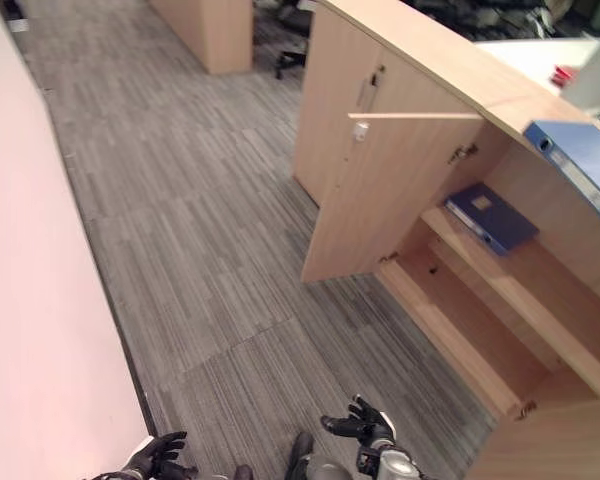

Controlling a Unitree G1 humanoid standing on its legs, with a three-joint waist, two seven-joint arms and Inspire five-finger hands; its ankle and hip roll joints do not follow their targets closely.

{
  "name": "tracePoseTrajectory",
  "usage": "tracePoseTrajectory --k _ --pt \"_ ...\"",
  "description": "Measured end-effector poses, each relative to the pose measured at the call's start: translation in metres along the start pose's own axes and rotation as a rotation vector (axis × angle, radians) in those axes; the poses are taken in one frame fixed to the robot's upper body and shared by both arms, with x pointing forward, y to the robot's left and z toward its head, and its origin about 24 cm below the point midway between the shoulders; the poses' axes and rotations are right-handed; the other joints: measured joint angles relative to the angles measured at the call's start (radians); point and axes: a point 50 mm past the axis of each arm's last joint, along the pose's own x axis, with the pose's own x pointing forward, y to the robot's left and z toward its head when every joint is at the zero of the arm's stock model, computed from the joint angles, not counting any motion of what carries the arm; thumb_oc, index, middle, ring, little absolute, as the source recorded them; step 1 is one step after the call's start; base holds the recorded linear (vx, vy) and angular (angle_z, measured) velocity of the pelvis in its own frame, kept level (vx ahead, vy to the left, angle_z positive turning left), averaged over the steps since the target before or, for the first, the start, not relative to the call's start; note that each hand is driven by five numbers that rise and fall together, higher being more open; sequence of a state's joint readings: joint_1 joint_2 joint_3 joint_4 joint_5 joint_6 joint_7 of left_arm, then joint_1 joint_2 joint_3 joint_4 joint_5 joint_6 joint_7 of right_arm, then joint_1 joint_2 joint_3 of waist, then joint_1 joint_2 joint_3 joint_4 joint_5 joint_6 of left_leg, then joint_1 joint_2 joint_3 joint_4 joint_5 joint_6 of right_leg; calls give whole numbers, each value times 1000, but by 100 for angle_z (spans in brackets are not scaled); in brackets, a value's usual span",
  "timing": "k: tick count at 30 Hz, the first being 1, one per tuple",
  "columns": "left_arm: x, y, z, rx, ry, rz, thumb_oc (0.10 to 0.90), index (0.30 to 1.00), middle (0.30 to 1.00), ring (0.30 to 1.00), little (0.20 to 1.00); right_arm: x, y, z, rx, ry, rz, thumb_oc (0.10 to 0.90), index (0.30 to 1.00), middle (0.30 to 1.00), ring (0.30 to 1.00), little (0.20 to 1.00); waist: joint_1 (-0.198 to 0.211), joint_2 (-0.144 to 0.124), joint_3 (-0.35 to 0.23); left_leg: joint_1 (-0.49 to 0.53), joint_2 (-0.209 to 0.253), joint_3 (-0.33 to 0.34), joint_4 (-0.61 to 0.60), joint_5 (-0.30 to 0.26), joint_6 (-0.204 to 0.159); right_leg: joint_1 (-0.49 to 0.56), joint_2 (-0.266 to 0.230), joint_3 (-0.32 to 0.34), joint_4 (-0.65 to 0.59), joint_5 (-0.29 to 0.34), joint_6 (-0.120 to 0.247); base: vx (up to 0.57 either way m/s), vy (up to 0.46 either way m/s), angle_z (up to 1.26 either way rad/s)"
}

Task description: Put the empty folder in the office cabinet

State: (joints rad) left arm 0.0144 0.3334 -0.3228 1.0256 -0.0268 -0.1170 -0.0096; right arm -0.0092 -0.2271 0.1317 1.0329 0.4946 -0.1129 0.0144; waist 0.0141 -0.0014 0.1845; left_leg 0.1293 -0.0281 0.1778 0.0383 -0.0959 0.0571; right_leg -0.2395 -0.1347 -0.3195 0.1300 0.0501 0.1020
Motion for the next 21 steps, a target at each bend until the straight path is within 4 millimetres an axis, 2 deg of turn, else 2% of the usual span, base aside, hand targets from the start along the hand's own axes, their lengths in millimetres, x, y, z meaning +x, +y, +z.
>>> tracePoseTrajectory --k 2,4,6,7,8,9,10,11,12,13,14,15,16,17,18,19,20,21 --pt "1 1 12 12 -62 -4 800 900 900 900 900 -5 -8 -14 15 46 -27 800 900 900 900 900 -12 18 4 68 -6 31 -9 -6 -11 2 -20 10 -3 39 -13 194 -143 -28" --pt "1 3 28 15 -136 -1 800 900 900 900 900 -9 -16 -26 34 79 -52 800 900 900 900 900 -16 25 2 110 -14 51 -1 -19 -35 3 -62 -13 64 39 -14 140 -190 -24" --pt "1 3 39 18 -190 -3 800 900 900 900 900 -10 -19 -26 42 81 -66 800 900 900 900 900 -13 36 -4 138 -14 67 2 -30 -53 4 -105 -32 137 28 -23 93 -239 -25" --pt "0 2 37 13 -193 -7 800 900 900 900 900 -9 -20 -24 39 74 -65 800 900 900 900 900 -2 46 -15 150 -17 89 30 -46 -83 9 -124 -35 151 36 -57 81 -361 -62" --pt "-2 3 30 7 -171 -2 800 900 900 900 900 -7 -15 -19 39 63 -53 800 900 900 900 900 6 39 -17 146 -20 108 94 -66 -115 20 -129 -25 133 69 -128 45 -266 -85" --pt "-4 7 20 9 -143 7 800 900 900 900 900 -5 -8 -17 48 55 -35 800 900 900 900 900 14 -8 -18 103 -42 128 230 -82 -152 44 -155 3 83 183 -229 19 -186 -83" --pt "-4 6 13 6 -114 11 800 900 900 900 900 -3 -3 -12 53 41 -22 800 900 900 900 900 22 -42 -12 15 -23 141 405 -131 -122 63 -180 34 34 169 -205 39 -153 -72" --pt "-4 4 11 10 -101 0 800 900 900 900 900 0 0 -2 50 9 -14 800 900 900 900 900 10 -12 -24 -59 70 137 392 -189 -134 74 -144 36 -13 199 -164 51 -225 -43" --pt "-4 3 14 11 -113 -7 800 900 900 900 900 0 -3 2 44 -8 -14 800 900 900 900 900 -7 32 -36 -79 159 118 247 -149 -169 74 -109 35 -23 198 -137 52 -214 -58" --pt "-2 3 18 -9 -114 11 800 900 900 900 900 2 2 10 20 -29 8 800 900 900 900 900 14 41 -21 -2 204 183 113 -35 -194 72 -118 37 0 109 -30 55 -242 -32" --pt "-1 3 20 -10 -120 9 800 900 900 900 900 0 0 10 20 -36 11 800 900 900 900 900 10 41 -27 3 209 180 106 -31 -198 61 -148 39 59 77 -6 275 -489 -50" --pt "-1 2 21 -23 -130 13 800 900 900 900 900 -2 0 3 0 -14 18 800 900 900 900 900 21 28 -42 37 209 213 70 -24 -213 36 -257 -18 165 40 41 222 -448 -41" --pt "-4 2 10 -49 -104 27 800 900 900 900 900 -3 3 -3 -20 5 33 800 900 900 900 900 25 24 -55 68 224 248 44 -23 -234 32 -289 -35 186 23 62 196 -345 -77" --pt "-7 2 -2 -54 -62 36 800 900 900 900 900 -4 7 -5 -33 7 58 800 900 900 900 900 23 26 -68 92 248 274 30 -20 -256 35 -284 -23 180 13 65 114 -240 -84" --pt "-10 6 -10 -45 -32 43 800 900 900 900 900 -5 11 -7 -35 3 82 800 900 900 900 900 21 10 -90 102 258 280 24 -16 -266 50 -282 -22 142 45 71 199 -261 -75" --pt "-8 -8 -12 -71 -16 18 800 900 900 900 900 -7 -1 -8 -67 10 56 800 900 900 900 900 0 64 -93 116 321 283 20 18 -278 56 -214 -47 147 39 62 227 -312 -46" --pt "-7 -16 -10 -93 -18 2 800 900 900 900 900 -6 -9 -6 -79 13 32 800 900 900 900 900 -18 82 -92 116 347 275 30 50 -303 55 -177 -48 155 23 52 146 -162 -53" --pt "-6 -25 -9 -108 -19 -11 800 900 900 900 900 -8 -19 -8 -104 32 9 800 900 900 900 900 -10 97 -98 113 378 286 58 64 -290 56 -154 -39 146 19 29 104 -116 -45"
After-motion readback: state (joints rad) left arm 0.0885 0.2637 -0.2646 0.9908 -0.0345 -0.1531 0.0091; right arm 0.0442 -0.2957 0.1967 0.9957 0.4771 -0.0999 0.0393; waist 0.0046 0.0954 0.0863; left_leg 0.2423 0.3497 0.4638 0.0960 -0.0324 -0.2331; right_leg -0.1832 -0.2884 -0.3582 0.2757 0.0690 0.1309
